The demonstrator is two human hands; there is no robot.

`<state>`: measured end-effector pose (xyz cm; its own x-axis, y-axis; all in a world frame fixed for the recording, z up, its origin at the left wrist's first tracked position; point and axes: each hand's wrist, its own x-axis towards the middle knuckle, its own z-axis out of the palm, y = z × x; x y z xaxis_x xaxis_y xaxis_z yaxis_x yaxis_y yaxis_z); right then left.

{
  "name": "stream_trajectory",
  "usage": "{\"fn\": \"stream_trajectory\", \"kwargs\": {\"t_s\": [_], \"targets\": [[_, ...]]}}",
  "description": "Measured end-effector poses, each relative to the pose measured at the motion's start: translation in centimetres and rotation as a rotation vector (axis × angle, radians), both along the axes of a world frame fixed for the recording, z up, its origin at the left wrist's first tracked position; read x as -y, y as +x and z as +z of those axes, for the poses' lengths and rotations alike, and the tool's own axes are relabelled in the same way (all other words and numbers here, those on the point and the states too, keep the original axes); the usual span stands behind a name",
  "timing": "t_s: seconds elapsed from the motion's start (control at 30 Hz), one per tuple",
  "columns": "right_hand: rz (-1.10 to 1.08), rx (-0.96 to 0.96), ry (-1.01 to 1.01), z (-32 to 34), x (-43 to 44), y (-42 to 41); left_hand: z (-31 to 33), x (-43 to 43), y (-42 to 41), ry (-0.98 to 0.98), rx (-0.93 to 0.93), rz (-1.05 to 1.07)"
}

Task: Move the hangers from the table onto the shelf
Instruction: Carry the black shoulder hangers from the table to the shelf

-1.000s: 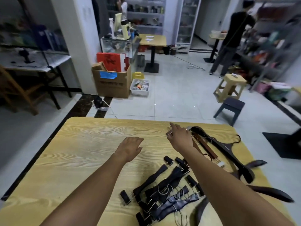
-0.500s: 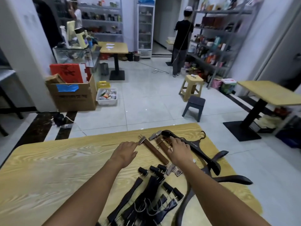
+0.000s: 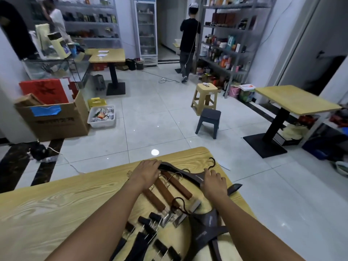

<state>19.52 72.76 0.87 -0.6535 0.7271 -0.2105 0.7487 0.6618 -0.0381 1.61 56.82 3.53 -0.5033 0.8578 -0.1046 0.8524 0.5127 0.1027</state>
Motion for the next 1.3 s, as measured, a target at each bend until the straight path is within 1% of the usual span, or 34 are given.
{"fn": "stream_trajectory", "kwargs": {"t_s": [0.17, 0.3, 0.47, 0.57, 0.7, 0.93, 1.1, 1.2, 1.3], "targets": [[-0.067, 0.051, -0.113, -3.7, -6.4, -0.7, -2.1, -7.4, -0.1, -0.018, 0.017, -0.034], [-0.074, 0.094, -0.208, -7.0, -8.6, -1.8, -4.3, -10.7, -0.1, -0.074, -0.003, -0.060], [-0.094, 0.120, -0.281, -10.0, -9.2, -2.8, -6.5, -11.3, -0.6, -0.119, -0.006, -0.041], [-0.136, 0.121, -0.339, -11.2, -9.2, -3.1, -6.6, -11.0, -1.0, -0.089, 0.016, -0.016], [-0.164, 0.128, -0.376, -12.1, -9.1, -2.8, -6.7, -10.8, -1.4, -0.055, -0.002, 0.013], [-0.178, 0.082, -0.372, -10.4, -8.6, -2.4, -6.7, -8.9, 0.4, -0.057, -0.013, 0.031], [-0.164, 0.018, -0.303, -7.1, -9.3, -1.1, -5.1, -7.3, 2.7, 0.028, -0.058, 0.065], [-0.174, -0.017, -0.239, -5.2, -9.5, 0.3, -4.1, -6.4, 4.4, 0.035, -0.087, 0.049], [-0.215, -0.107, -0.211, -3.1, -9.3, 2.0, -3.0, -5.1, 5.7, 0.048, -0.126, 0.059]]}}
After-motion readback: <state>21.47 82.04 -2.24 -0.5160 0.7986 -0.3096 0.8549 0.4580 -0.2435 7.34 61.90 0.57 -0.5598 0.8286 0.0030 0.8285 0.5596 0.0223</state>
